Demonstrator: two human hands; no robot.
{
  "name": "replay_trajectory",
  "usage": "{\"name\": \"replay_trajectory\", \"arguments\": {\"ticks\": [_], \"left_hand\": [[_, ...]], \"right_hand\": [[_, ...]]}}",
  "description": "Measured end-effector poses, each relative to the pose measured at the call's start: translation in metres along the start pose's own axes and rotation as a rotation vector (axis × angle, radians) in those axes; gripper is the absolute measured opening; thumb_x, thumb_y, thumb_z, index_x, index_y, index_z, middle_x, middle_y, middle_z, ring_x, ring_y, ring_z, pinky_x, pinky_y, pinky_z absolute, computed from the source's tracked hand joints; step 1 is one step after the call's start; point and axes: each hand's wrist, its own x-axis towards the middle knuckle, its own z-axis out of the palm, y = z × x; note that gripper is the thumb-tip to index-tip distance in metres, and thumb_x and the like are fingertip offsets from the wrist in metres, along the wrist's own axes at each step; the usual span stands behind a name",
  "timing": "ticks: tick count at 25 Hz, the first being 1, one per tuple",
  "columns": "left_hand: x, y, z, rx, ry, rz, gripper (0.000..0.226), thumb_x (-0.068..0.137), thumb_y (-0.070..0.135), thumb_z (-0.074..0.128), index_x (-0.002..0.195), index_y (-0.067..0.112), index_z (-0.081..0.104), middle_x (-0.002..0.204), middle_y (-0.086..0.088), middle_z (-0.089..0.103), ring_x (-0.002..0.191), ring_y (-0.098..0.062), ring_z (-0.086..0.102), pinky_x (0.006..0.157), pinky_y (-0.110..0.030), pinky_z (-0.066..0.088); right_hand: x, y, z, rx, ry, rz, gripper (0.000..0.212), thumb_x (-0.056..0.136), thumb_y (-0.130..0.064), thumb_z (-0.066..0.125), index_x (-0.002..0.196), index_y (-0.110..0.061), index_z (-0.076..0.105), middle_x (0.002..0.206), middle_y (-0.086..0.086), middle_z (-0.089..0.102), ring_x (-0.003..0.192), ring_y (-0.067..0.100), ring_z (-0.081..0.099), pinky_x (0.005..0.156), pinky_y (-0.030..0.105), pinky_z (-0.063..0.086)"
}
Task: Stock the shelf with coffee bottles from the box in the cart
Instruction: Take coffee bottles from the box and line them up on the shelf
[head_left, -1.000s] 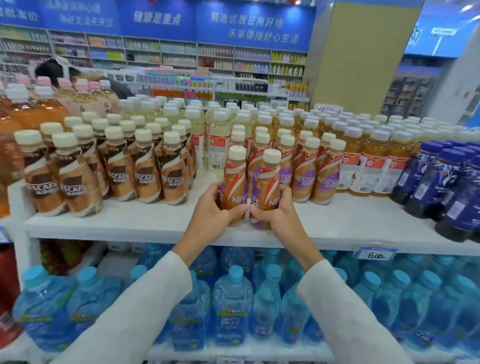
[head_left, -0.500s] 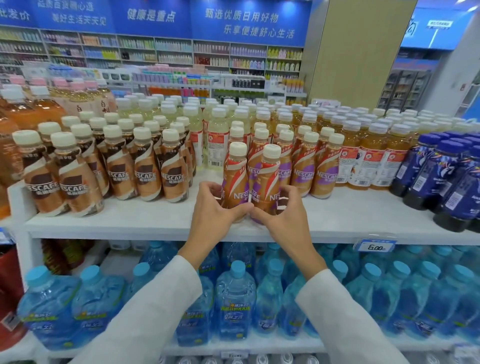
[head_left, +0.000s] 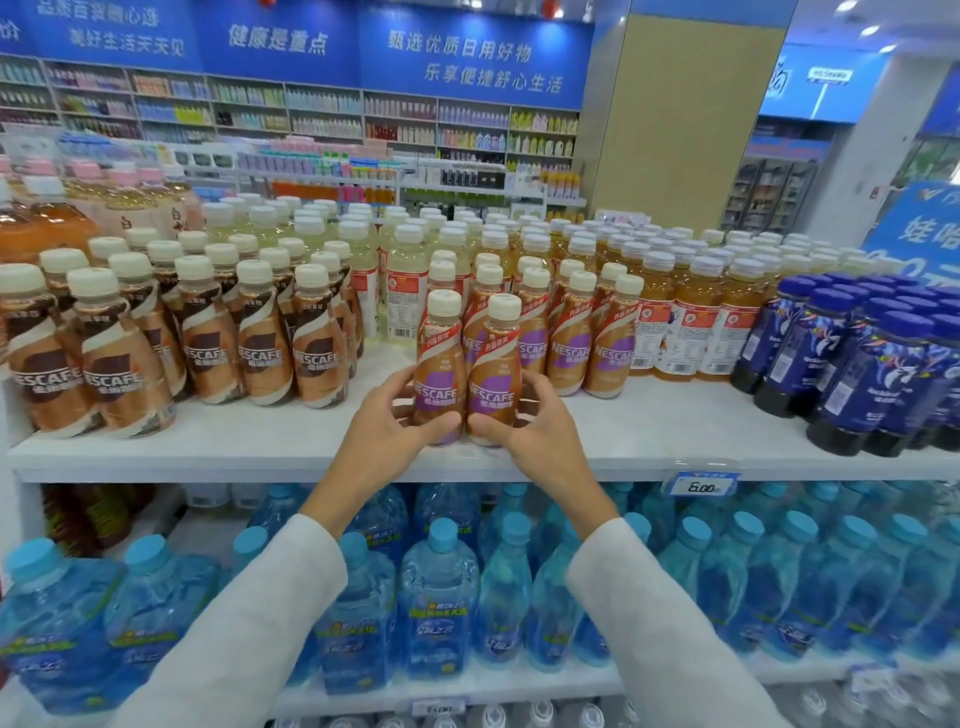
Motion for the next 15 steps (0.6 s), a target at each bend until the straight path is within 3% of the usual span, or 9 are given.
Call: {"name": "replay_trajectory", "arguments": {"ticks": [4, 6, 9, 12, 15], "left_hand": [[-0.005, 0.0, 0.002, -0.002, 0.093, -0.017, 0.072, 0.071, 0.031, 0.091, 0.134, 0.022, 0.058, 0.118, 0.008, 0.068, 0.104, -0.005, 0.066, 0.084, -0.02, 0.053], [-0.009, 0.001, 0.002, -0.008, 0.11, -0.009, 0.069, 0.072, 0.031, 0.09, 0.133, 0.022, 0.06, 0.118, 0.009, 0.07, 0.103, -0.003, 0.067, 0.083, -0.017, 0.054], [-0.017, 0.004, 0.008, 0.001, 0.183, -0.006, 0.065, 0.072, 0.029, 0.091, 0.129, 0.024, 0.059, 0.113, 0.013, 0.069, 0.099, 0.0, 0.067, 0.075, -0.009, 0.053], [-0.02, 0.004, 0.017, 0.013, 0.259, -0.04, 0.06, 0.07, 0.028, 0.092, 0.119, 0.026, 0.056, 0.103, 0.018, 0.065, 0.09, 0.006, 0.065, 0.069, -0.008, 0.051], [-0.012, 0.003, 0.022, 0.012, 0.277, -0.05, 0.055, 0.074, 0.025, 0.09, 0.119, 0.024, 0.056, 0.104, 0.014, 0.065, 0.088, 0.007, 0.064, 0.067, -0.003, 0.048]], "right_hand": [[0.0, 0.005, -0.005, -0.019, -0.093, 0.004, 0.059, 0.087, -0.021, 0.079, 0.136, -0.029, 0.047, 0.125, -0.014, 0.062, 0.115, 0.001, 0.061, 0.103, 0.033, 0.053], [-0.002, 0.007, -0.005, -0.009, -0.091, -0.004, 0.067, 0.085, -0.028, 0.081, 0.142, -0.028, 0.046, 0.133, -0.011, 0.06, 0.121, 0.003, 0.058, 0.106, 0.034, 0.05], [-0.011, 0.006, 0.005, 0.012, 0.057, -0.001, 0.082, 0.077, -0.04, 0.087, 0.145, -0.031, 0.042, 0.139, -0.011, 0.053, 0.125, 0.005, 0.053, 0.103, 0.029, 0.05], [-0.016, 0.013, 0.018, -0.018, 0.214, -0.024, 0.068, 0.077, -0.036, 0.086, 0.133, -0.036, 0.048, 0.127, -0.011, 0.059, 0.114, 0.005, 0.06, 0.096, 0.033, 0.056], [-0.006, 0.014, 0.022, -0.05, 0.239, -0.016, 0.061, 0.078, -0.033, 0.084, 0.131, -0.032, 0.053, 0.124, -0.01, 0.062, 0.112, 0.008, 0.062, 0.096, 0.038, 0.056]]}}
